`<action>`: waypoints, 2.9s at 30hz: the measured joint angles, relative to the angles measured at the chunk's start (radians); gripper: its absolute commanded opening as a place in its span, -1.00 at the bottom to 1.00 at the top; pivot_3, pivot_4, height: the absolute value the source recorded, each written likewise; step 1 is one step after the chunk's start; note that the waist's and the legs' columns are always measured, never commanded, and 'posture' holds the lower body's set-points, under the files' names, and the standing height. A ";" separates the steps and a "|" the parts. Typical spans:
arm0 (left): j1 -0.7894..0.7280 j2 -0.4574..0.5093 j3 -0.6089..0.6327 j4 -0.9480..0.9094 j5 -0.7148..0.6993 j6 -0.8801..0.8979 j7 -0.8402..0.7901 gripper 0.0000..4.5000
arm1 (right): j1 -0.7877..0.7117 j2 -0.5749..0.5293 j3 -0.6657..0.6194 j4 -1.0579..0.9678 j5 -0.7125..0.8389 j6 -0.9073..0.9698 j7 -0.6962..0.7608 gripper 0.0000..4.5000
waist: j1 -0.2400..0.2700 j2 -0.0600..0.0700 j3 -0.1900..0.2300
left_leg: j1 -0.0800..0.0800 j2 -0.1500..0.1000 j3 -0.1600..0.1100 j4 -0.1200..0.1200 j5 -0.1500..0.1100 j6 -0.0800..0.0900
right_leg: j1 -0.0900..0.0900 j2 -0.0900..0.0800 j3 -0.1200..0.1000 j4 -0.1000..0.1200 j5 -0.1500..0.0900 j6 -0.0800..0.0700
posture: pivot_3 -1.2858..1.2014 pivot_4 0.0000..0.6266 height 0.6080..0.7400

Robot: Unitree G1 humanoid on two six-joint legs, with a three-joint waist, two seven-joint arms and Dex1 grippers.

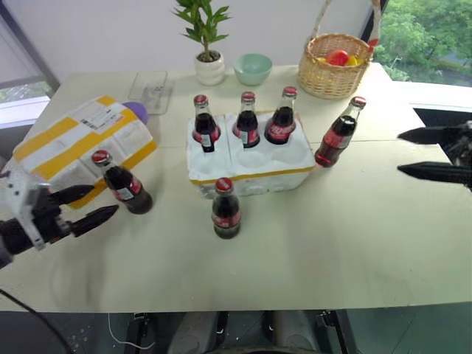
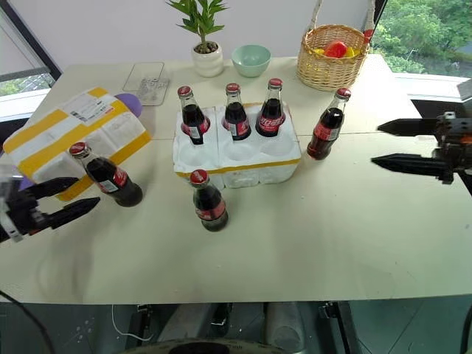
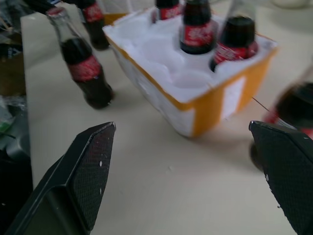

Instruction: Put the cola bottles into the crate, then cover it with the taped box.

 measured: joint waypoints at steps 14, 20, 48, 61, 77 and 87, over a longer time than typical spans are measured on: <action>-0.291 -0.054 -0.275 0.264 0.142 -0.115 -0.032 0.98 | 0.125 0.032 -0.168 -0.314 0.248 0.226 -0.213 1.00 | 0.021 -0.002 0.000 | -0.001 0.000 0.000 0.001 0.000 0.000 | 0.000 0.000 0.000 -0.001 0.000 0.001 | 0.03 -0.52 0.88; -0.322 -0.094 -0.291 0.280 0.143 -0.116 -0.022 0.98 | 0.128 0.034 -0.168 -0.321 0.279 0.227 -0.257 1.00 | 0.019 -0.002 0.000 | -0.001 0.000 0.000 0.001 0.000 0.000 | 0.000 0.000 0.000 -0.001 0.001 0.001 | 0.03 -0.52 0.88; -1.082 -0.075 -0.497 0.306 -0.070 0.311 -0.278 0.26 | 0.196 0.086 -0.108 -0.341 0.300 0.173 -0.345 1.00 | 0.020 -0.012 0.006 | -0.004 -0.001 -0.001 0.005 0.003 0.002 | 0.000 0.000 -0.002 0.000 0.002 0.003 | 0.03 -0.52 0.88; -1.129 -0.241 -0.704 0.574 0.172 0.022 -0.395 0.26 | 0.318 0.115 -0.216 -0.431 0.335 0.192 -0.437 1.00 | 0.020 -0.014 0.007 | -0.006 -0.001 -0.001 0.005 0.003 0.002 | -0.003 0.000 -0.001 0.000 0.002 0.003 | 0.03 -0.52 0.88; -0.994 -0.357 -0.662 0.632 0.243 -0.069 -0.261 0.93 | 0.283 0.145 -0.160 -0.445 0.358 0.185 -0.501 1.00 | 0.020 -0.014 0.007 | -0.007 -0.001 -0.001 0.009 0.003 0.002 | -0.002 0.000 -0.001 0.001 0.002 0.004 | 0.03 -0.52 0.88; -0.897 -0.256 -0.569 0.405 0.153 0.066 -0.264 0.98 | 0.232 0.153 -0.061 -0.455 0.310 0.119 -0.500 1.00 | 0.014 -0.014 0.007 | -0.008 -0.001 -0.001 0.010 0.003 0.002 | -0.003 0.001 -0.001 0.002 0.003 0.004 | 0.03 -0.52 0.88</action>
